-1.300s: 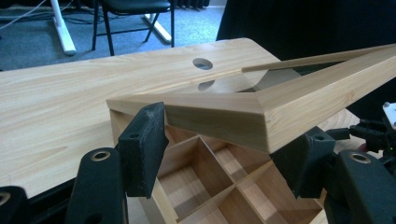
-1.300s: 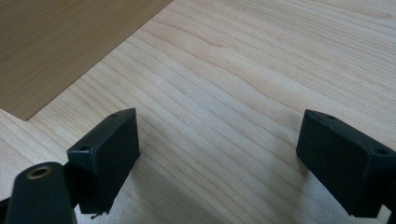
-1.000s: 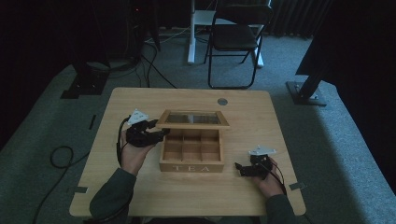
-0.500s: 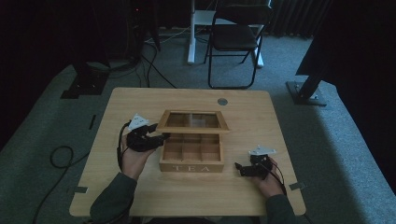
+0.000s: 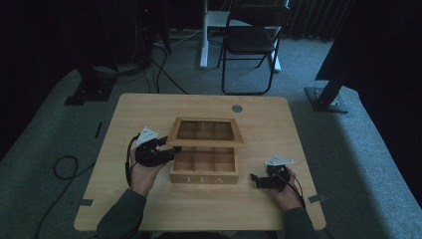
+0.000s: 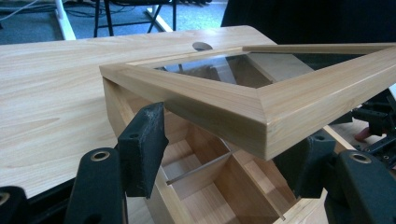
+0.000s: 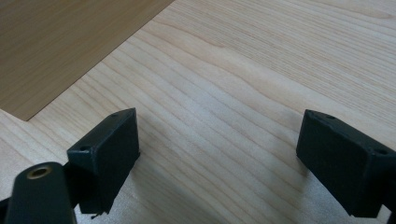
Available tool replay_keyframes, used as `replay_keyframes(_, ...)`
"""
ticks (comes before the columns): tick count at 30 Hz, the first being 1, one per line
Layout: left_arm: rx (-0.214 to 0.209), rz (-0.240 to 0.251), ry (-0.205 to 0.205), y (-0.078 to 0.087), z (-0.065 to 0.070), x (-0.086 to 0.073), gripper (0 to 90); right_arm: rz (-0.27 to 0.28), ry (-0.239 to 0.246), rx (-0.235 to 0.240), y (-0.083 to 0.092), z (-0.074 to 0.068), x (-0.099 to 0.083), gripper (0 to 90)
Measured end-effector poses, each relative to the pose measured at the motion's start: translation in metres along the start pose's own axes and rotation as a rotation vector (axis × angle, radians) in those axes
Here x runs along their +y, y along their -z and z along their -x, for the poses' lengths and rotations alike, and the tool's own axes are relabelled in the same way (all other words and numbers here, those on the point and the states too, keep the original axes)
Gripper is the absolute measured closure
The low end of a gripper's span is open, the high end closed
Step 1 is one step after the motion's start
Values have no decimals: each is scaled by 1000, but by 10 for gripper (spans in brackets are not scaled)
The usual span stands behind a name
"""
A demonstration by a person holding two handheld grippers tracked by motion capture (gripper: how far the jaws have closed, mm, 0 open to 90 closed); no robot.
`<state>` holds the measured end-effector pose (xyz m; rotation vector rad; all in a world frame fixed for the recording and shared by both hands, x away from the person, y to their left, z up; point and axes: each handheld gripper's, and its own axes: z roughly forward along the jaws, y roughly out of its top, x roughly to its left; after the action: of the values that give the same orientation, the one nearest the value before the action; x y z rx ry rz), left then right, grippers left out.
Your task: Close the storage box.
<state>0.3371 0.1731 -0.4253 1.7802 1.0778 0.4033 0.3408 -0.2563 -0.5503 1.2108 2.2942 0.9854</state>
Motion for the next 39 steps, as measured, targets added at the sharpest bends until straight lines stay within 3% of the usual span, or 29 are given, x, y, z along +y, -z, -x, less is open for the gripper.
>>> replay_keyframes(17,-7,-29,8,-1,0,-14,378,-1,2,0,0,0,0,127)
replay_keyframes(39,-19,-60,6,0,-4,-45,378,0,-2,0,0,0,0,127)
